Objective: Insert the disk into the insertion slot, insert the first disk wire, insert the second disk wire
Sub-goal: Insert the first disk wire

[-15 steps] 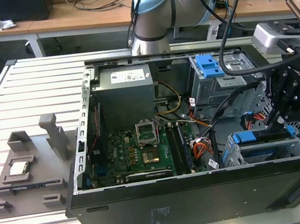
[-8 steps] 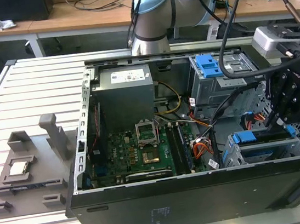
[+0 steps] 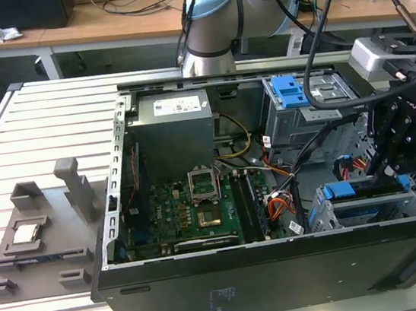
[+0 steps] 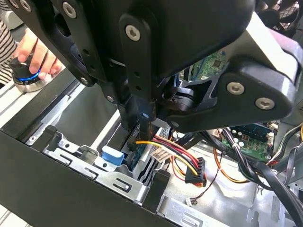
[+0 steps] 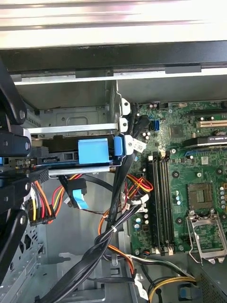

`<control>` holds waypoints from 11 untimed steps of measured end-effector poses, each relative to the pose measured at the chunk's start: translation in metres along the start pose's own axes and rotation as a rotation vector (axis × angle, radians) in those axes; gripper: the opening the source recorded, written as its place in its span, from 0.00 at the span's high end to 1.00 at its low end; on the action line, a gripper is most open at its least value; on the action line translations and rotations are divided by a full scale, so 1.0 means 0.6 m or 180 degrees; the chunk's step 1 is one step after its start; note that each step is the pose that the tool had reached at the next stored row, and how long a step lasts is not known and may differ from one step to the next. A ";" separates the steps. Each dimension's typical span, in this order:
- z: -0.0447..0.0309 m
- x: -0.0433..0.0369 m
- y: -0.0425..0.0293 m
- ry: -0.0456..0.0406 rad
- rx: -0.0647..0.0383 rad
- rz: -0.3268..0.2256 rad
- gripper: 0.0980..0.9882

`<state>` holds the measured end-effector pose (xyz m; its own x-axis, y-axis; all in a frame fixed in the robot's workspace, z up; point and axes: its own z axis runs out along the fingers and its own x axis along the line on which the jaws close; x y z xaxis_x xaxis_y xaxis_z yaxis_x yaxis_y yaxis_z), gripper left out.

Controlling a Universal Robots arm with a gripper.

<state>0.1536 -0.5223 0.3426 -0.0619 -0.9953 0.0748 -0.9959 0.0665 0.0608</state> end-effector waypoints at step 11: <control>-0.075 -0.006 0.005 0.0010 0.0001 0.0001 0.99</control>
<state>0.1535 -0.5153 0.3872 -0.0620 -0.9950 0.0778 -0.9959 0.0668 0.0606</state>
